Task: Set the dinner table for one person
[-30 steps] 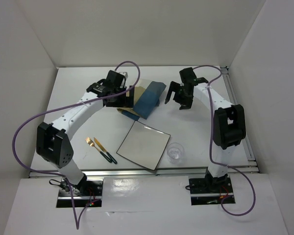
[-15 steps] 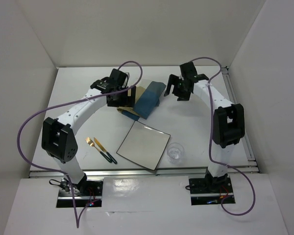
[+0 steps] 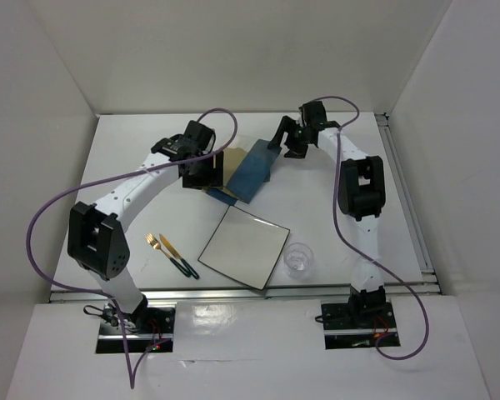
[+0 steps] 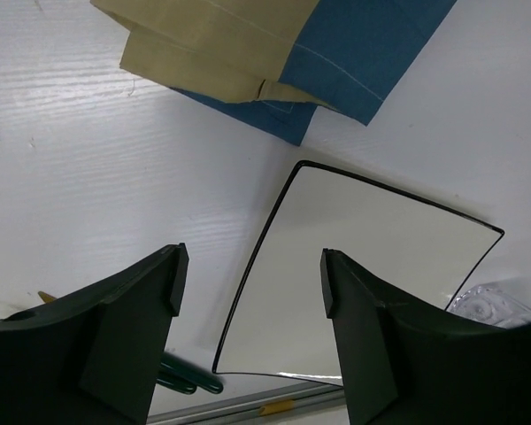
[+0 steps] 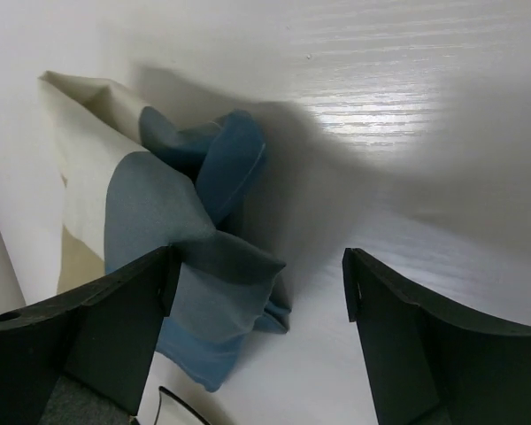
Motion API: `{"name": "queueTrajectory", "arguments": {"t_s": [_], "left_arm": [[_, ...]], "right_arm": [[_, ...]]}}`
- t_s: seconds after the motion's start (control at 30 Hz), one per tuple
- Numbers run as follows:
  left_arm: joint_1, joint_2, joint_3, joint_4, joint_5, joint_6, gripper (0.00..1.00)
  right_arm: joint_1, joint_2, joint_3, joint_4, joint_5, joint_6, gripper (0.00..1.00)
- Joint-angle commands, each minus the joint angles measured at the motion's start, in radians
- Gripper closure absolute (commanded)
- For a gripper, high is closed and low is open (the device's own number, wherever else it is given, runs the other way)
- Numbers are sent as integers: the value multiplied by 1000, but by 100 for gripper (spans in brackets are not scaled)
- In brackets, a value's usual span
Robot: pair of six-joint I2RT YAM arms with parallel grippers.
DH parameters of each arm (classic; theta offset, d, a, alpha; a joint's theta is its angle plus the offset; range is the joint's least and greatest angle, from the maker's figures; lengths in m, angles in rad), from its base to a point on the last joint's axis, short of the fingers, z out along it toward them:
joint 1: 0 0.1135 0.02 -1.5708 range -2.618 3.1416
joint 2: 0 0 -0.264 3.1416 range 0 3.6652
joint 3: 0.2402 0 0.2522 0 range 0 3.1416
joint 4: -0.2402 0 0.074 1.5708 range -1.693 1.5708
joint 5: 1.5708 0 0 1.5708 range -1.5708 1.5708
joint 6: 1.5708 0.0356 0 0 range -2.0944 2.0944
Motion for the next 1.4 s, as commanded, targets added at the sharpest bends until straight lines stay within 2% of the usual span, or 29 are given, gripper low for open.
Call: {"name": "queueTrajectory", "arguments": {"t_s": [0.0, 0.07, 0.1, 0.17, 0.2, 0.33, 0.37, 0.53, 0.7, 0.8, 0.93, 1.0, 1.17, 1.27, 1.37], "left_arm": [[21, -51, -8, -39, 7, -24, 22], [30, -41, -8, -39, 18, -24, 23], [30, -41, -19, -24, 30, -33, 23], [30, -41, -33, -1, 48, -45, 24], [39, -41, -46, 13, 59, -59, 23], [68, -2, -57, 60, 165, -84, 13], [68, 12, -57, 60, 179, -97, 12], [159, 48, -108, 132, 263, -159, 9], [260, 92, -183, 252, 466, -239, 6], [292, 132, -203, 330, 550, -303, 0], [303, 179, -189, 379, 559, -374, 0], [303, 192, -200, 450, 616, -427, 0], [303, 192, -211, 546, 567, -492, 0], [325, 192, -252, 629, 591, -553, 0], [334, 212, -283, 640, 621, -633, 5]], "right_arm": [[5, 27, 104, 32, -67, 3, 16], [5, 40, 128, 32, -111, 3, 23], [5, 41, 137, 41, -125, 3, 43], [5, 22, 138, 41, -125, 3, 56], [5, -7, 128, 41, -125, -9, 67], [5, -85, 50, 52, -116, -9, 90], [5, -96, 50, 52, -116, -9, 100], [5, -153, 18, 43, -134, -19, 100], [5, -199, 7, 43, -160, -28, 100], [5, -199, 7, 43, -185, -28, 100], [5, -208, 7, 25, -196, -28, 100], [5, -208, 7, 15, -196, -28, 100], [5, -208, 16, -6, -186, -37, 100], [5, -208, 16, -6, -186, -37, 100], [5, -208, 16, -6, -197, -37, 100]]}}
